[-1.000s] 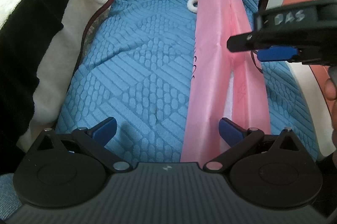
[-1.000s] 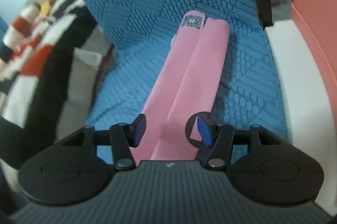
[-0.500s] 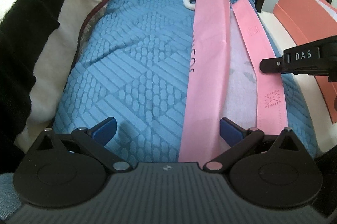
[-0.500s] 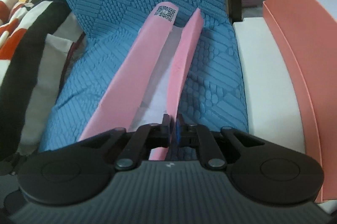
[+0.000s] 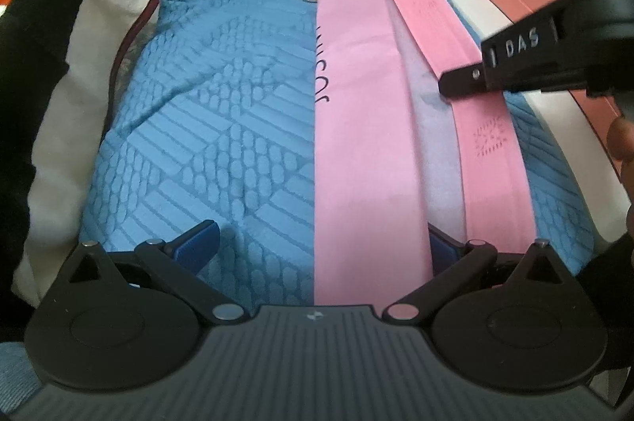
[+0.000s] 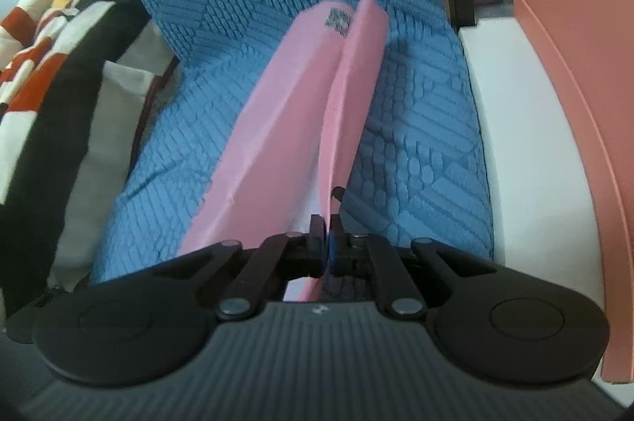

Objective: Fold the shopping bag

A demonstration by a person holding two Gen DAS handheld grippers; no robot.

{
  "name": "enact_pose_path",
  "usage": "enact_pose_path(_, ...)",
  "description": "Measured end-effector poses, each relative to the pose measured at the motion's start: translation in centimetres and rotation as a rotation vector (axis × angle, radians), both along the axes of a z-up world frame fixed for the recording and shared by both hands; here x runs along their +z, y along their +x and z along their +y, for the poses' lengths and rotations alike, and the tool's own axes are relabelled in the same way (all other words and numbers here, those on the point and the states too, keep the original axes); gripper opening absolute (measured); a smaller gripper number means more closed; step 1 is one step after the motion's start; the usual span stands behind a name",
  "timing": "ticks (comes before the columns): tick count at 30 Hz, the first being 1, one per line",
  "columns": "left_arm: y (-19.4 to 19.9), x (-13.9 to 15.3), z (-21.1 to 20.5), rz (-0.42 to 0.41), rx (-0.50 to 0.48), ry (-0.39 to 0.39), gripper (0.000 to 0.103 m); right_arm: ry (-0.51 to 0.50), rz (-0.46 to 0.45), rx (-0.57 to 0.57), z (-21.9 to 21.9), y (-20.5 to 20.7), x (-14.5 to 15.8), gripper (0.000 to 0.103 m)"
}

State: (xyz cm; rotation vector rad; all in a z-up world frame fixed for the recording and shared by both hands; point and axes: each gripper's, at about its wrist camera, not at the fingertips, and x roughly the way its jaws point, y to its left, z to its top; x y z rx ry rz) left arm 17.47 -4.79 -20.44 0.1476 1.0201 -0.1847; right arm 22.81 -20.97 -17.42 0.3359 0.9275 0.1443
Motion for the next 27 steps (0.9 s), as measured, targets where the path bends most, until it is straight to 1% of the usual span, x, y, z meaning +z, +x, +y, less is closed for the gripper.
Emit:
enact_pose_path(2,0.1,0.1,0.1,-0.007,0.007,0.004,0.103,-0.014,-0.022,0.007,0.1,-0.2,0.4,0.005)
enact_pose_path(5,0.2,0.2,0.6,-0.019,0.046,0.013,0.103,-0.067,-0.046,0.013,0.2,-0.4,0.9,0.005)
enact_pose_path(8,0.5,0.4,1.3,-0.044,0.104,0.050,0.103,-0.085,-0.053,0.002,-0.3,-0.3,1.0,0.004)
enact_pose_path(11,0.6,0.9,1.9,-0.070,0.150,0.062,0.103,-0.104,-0.060,-0.010,-1.0,-0.3,1.2,0.004)
enact_pose_path(14,0.6,1.3,2.1,-0.098,0.182,0.093,0.103,-0.128,-0.056,-0.015,-1.4,-0.3,1.2,0.004)
enact_pose_path(16,0.6,1.5,2.2,-0.113,0.191,0.096,0.103,-0.146,-0.052,-0.024,-1.8,-0.3,1.2,0.004)
enact_pose_path(24,0.2,2.4,2.3,-0.183,0.227,0.160,0.103,-0.137,-0.050,-0.065,-2.9,-0.6,1.3,0.004)
enact_pose_path(27,0.4,2.4,2.6,-0.181,0.247,0.164,0.103,-0.137,-0.051,-0.066,-3.0,-0.8,1.3,0.004)
